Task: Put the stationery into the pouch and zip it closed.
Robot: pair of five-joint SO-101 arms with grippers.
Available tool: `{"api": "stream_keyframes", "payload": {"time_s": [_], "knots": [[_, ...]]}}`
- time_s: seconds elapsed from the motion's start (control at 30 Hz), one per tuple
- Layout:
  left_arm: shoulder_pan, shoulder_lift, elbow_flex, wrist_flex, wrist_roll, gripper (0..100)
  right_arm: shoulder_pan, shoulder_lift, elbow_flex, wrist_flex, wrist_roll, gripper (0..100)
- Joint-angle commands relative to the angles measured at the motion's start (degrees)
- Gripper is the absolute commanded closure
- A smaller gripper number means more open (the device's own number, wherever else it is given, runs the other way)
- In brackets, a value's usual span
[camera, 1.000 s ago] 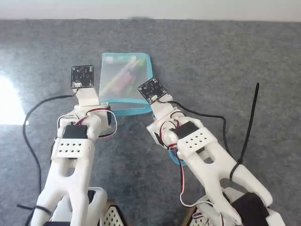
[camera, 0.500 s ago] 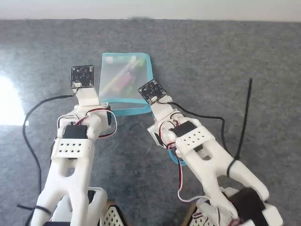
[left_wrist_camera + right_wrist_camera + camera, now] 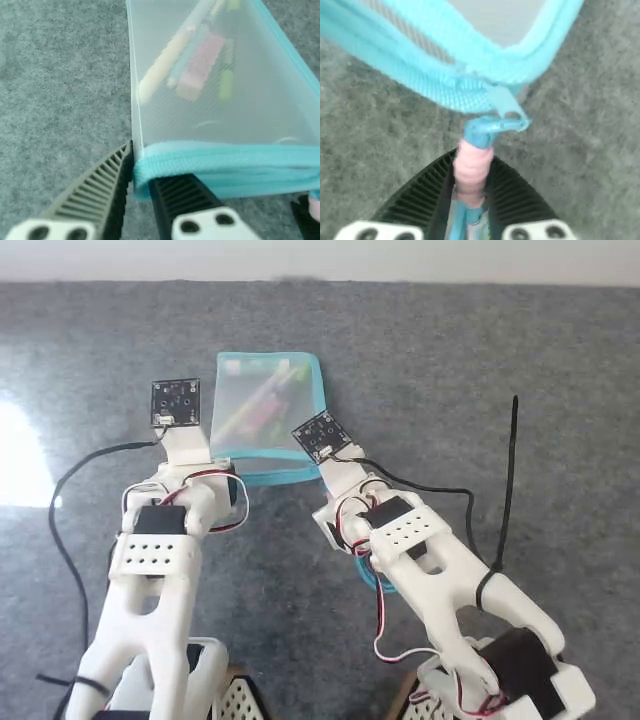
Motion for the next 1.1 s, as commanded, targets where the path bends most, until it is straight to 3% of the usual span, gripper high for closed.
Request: {"api": "stream_keyframes", "payload": {"time_s": [0.0,0.23,0.43,0.73,1.07], "knots": [[0.2,-1.8,-0.3,-1.1,-0.4,99,0.7,-1.2,-4.6,6.3,1.1,99.2],[0.4,-1.8,-0.3,-1.1,-0.4,99,0.3,-16.6,-7.9,19.4,5.2,99.2],[1.8,-1.8,-0.7,0.3,-0.4,99,-1.6,-28.2,-7.9,21.0,6.4,99.3],[8.1,-1.9,-1.4,2.8,-2.0,99,-14.5,-30.4,-14.0,21.1,6.4,99.3],[9.6,-1.9,-2.0,2.9,-2.2,99,-18.1,-30.6,-19.2,24.7,6.4,99.3]]}}
